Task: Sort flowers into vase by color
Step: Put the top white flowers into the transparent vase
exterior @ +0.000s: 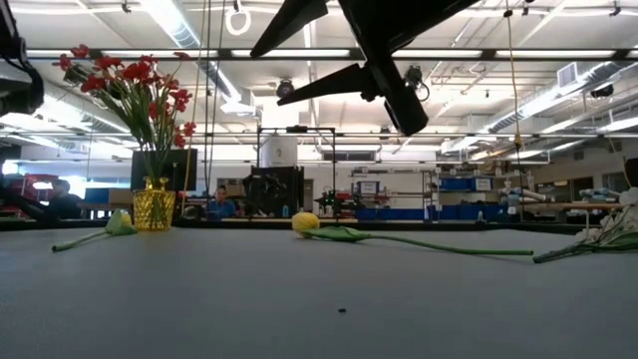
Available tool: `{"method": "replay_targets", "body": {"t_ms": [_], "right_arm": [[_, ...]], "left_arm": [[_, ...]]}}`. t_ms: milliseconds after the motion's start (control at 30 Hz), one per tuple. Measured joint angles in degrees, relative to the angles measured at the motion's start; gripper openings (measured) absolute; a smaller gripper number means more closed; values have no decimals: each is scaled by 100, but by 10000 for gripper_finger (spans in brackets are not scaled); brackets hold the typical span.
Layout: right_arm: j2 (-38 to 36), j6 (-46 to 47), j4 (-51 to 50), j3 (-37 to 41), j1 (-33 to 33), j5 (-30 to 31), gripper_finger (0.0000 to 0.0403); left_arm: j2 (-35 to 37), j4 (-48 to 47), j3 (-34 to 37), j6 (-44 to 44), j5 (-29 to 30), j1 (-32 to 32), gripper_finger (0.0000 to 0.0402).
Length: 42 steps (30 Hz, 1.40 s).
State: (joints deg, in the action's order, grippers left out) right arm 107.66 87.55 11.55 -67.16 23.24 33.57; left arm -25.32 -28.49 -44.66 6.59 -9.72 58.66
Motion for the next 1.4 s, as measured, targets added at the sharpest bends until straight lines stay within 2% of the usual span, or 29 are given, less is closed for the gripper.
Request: {"method": "replay_targets", "body": {"t_ms": [367,633,967,1200,1400], "right_arm": [[-7,-2,19,0,0,-14,207],[-9,-5,42,0,58,-14,207],[-9,-3,42,0,118,4,207],[-9,-99,44,0,118,-108,207],[-11,-160,44,-2,111,-121,207]], "left_arm": [[-698,-69,2,-335,77,172,14],[-894,-208,7,-334,234,172,14],[-1007,95,7,-118,258,180,14],[-1265,-4,7,158,264,434,14],[-1556,33,8,35,780,559,14]]}}
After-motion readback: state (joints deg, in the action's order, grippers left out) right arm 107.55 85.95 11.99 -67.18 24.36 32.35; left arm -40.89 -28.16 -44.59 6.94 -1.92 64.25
